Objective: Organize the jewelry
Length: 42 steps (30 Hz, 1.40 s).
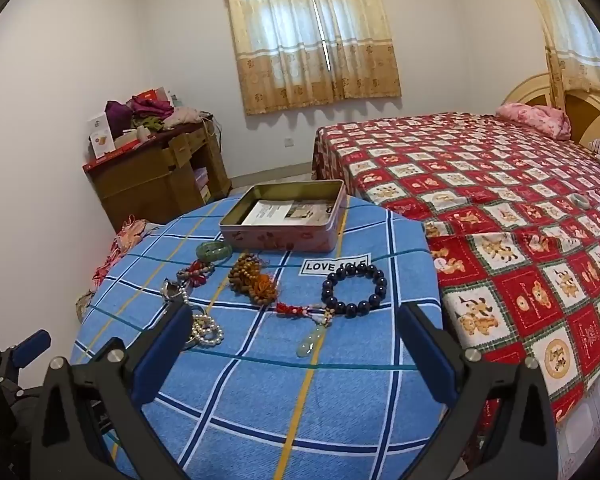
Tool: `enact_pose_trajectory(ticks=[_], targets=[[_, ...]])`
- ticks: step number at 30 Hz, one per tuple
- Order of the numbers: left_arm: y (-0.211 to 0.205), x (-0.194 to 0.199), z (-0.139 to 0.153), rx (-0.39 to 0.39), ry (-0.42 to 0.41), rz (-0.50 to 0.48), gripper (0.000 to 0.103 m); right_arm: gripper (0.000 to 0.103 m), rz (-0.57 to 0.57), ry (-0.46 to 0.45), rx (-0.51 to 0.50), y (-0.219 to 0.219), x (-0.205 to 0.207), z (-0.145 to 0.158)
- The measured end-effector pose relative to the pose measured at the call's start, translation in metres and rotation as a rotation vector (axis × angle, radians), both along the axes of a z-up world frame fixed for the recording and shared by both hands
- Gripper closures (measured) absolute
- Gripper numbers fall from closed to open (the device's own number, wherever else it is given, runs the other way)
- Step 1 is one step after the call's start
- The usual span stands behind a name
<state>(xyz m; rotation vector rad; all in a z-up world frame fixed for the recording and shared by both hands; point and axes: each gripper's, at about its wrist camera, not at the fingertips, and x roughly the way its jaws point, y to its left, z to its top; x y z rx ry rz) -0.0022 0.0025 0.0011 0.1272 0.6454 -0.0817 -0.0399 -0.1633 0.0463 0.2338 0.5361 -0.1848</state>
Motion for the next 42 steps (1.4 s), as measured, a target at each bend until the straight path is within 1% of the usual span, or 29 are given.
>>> enact_pose_trajectory(ticks=[7,42], targets=[[-0.0008,-0.0031,0.0043,-0.006,-0.018,-0.003,0.001,0.000,-0.011,-0.011,-0.010,-0.0007,-0.0020,0.0041],[0.0045,-0.0006,0.0026,-0.006,-0.006,0.006,0.001,0.000,-0.005,0.002,-0.003,0.0020,0.0005,0.0011]])
